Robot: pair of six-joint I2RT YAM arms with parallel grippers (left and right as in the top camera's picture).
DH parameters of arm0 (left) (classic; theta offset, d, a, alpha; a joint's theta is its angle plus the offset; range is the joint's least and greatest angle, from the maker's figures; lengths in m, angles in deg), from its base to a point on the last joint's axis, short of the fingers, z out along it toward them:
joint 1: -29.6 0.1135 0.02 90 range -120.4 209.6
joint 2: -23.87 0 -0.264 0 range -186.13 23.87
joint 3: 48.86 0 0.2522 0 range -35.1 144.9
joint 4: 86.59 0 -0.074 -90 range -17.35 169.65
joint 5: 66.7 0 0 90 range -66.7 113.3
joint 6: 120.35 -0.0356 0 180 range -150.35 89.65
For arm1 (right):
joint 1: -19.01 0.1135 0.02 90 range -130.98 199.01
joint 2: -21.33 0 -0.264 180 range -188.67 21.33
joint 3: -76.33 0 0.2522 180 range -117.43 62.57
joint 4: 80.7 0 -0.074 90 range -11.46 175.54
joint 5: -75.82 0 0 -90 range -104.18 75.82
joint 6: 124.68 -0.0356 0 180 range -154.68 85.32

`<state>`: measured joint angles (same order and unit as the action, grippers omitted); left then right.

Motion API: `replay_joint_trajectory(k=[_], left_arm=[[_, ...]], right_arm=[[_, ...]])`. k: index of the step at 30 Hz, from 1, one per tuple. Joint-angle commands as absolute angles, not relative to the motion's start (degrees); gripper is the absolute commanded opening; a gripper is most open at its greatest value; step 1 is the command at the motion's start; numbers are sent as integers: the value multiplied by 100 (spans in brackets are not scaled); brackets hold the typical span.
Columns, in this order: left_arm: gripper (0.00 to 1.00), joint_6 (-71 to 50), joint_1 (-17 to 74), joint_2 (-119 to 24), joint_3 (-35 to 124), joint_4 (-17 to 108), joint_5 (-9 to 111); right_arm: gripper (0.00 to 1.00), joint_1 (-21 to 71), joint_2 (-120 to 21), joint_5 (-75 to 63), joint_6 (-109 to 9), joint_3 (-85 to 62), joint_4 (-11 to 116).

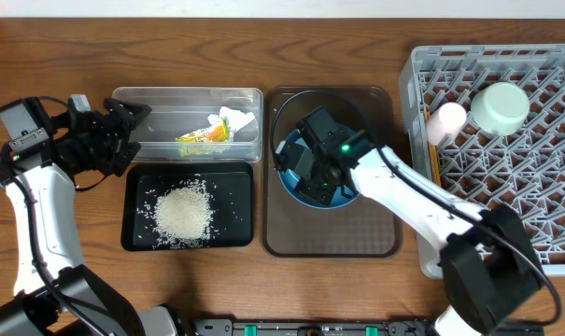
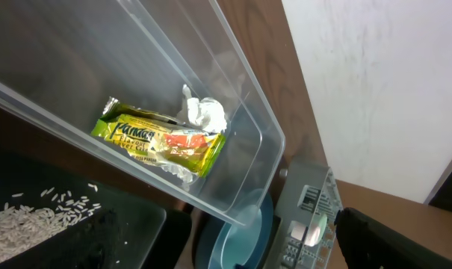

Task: Sort waste into correct bins and load items into the dishwasher rack
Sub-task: 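Lower the right gripper and grasp the light-blue bowl's rim, then carry the light-blue bowl with the right gripper into the rack's front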

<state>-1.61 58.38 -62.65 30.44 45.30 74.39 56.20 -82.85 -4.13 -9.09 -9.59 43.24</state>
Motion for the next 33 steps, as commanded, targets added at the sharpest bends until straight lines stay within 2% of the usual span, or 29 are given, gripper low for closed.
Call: replay_joint_trajectory(k=[1, 6, 11, 12, 14, 20, 24, 28, 33], left_arm=[[94, -116, 5857, -6258, 3076, 4519, 7507], [94, -116, 5857, -6258, 3076, 4519, 7507], [94, -116, 5857, -6258, 3076, 4519, 7507], [94, -116, 5857, -6258, 3076, 4519, 7507], [94, -116, 5857, -6258, 3076, 4519, 7507], [94, -116, 5857, -6258, 3076, 4519, 7507], [94, -116, 5857, -6258, 3076, 4519, 7505], [94, -116, 5857, -6258, 3076, 4519, 7505], [94, -116, 5857, -6258, 3076, 4519, 7507]], right_arm=[[46, 5682, -8480, -610, -822, -959, 4383], [44, 5682, -8530, -625, -822, -959, 4409], [30, 5682, -8530, -625, -824, -959, 4400], [23, 5682, -8530, -625, -824, -959, 4400], [17, 5682, -8530, -625, -824, -959, 4400], [11, 5682, -8530, -625, -826, -959, 4392], [1, 5682, -8530, -625, -824, -959, 4394], [1, 5682, -8517, -617, -979, -968, 4394], [1, 5675, -8211, 105, -1047, -990, 4398]])
